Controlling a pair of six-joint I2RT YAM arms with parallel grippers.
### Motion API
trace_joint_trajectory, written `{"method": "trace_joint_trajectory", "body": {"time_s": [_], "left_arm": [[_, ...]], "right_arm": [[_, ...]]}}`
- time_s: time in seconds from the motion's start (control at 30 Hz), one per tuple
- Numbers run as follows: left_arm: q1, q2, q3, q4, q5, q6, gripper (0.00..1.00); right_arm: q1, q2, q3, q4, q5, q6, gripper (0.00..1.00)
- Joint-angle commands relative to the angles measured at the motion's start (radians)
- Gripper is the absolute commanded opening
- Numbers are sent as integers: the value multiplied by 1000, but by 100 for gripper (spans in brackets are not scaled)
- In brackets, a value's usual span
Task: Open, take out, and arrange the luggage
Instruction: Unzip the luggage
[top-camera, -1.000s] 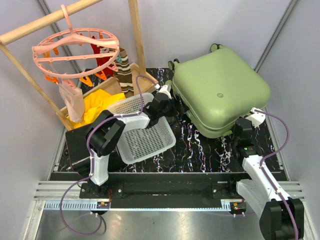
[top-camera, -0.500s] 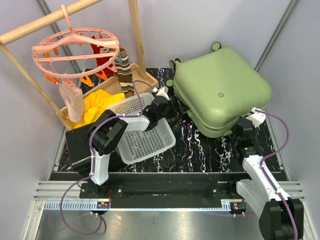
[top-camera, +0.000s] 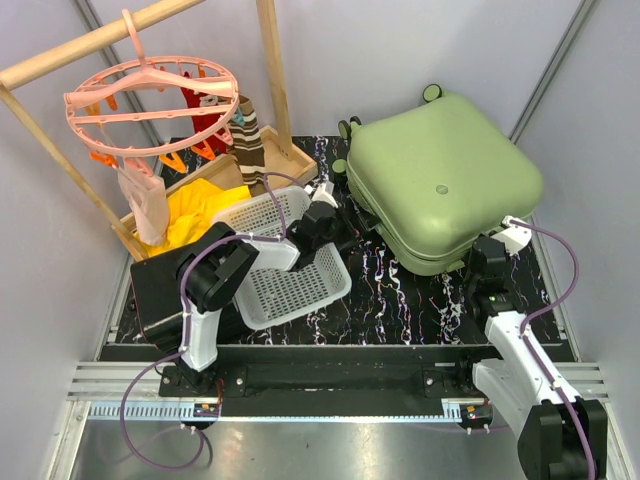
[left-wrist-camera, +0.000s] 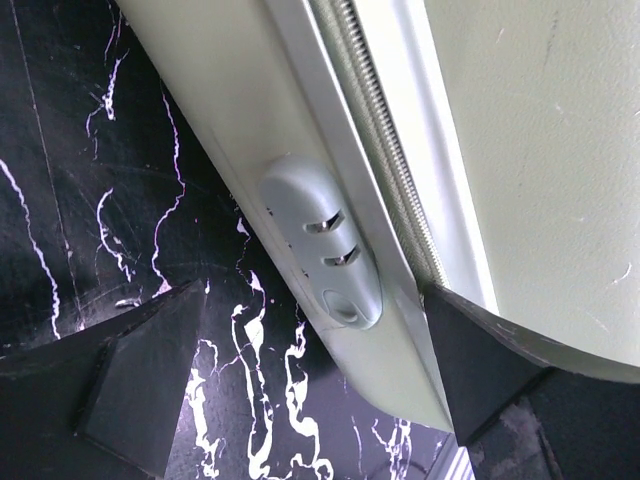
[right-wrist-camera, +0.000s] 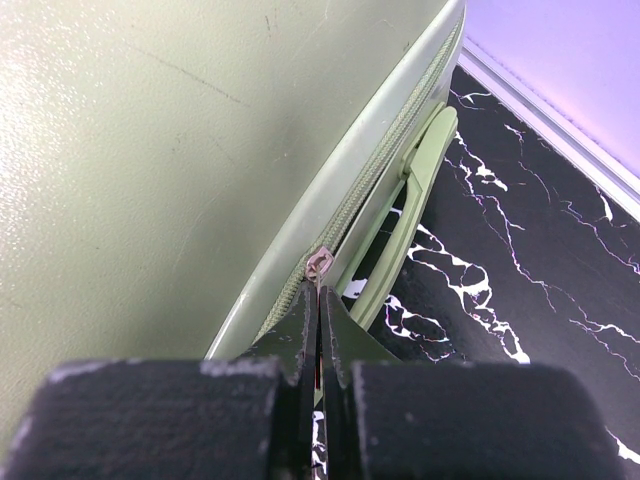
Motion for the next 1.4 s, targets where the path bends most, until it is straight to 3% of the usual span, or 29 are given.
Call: {"method": "trace_joint_trajectory", "body": {"time_s": [0.0, 0.13, 0.2, 0.33, 0.43, 0.6, 0.73, 1.13, 1.37], "left_arm": [[0, -62, -36, 118, -67, -34, 95], [-12, -74, 5, 93, -41, 53, 96], [-40, -85, 74, 4, -47, 173, 98], [-95, -141, 159, -171, -180, 325, 99], [-147, -249, 99, -180, -335, 431, 99], [-187, -382, 79, -318, -386, 592, 99], [-189, -483, 72, -473, -406, 647, 99], [-183, -959, -123, -683, -490, 701, 99], [-180, -1108, -174, -771, -532, 698, 99]], "right_arm": [[1, -30, 4, 42, -31, 5, 0], [1, -21, 1, 53, -2, -7, 0], [1, 0, 1, 55, 33, -18, 0], [1, 3, 24, 47, 1, -95, 0], [6, -10, 49, 41, -56, -133, 0], [88, 17, 87, 25, -114, -113, 0], [239, 98, 128, 10, -45, -86, 0], [524, 247, 184, -28, -5, 66, 0], [704, 379, 245, -24, 41, 129, 0]]}}
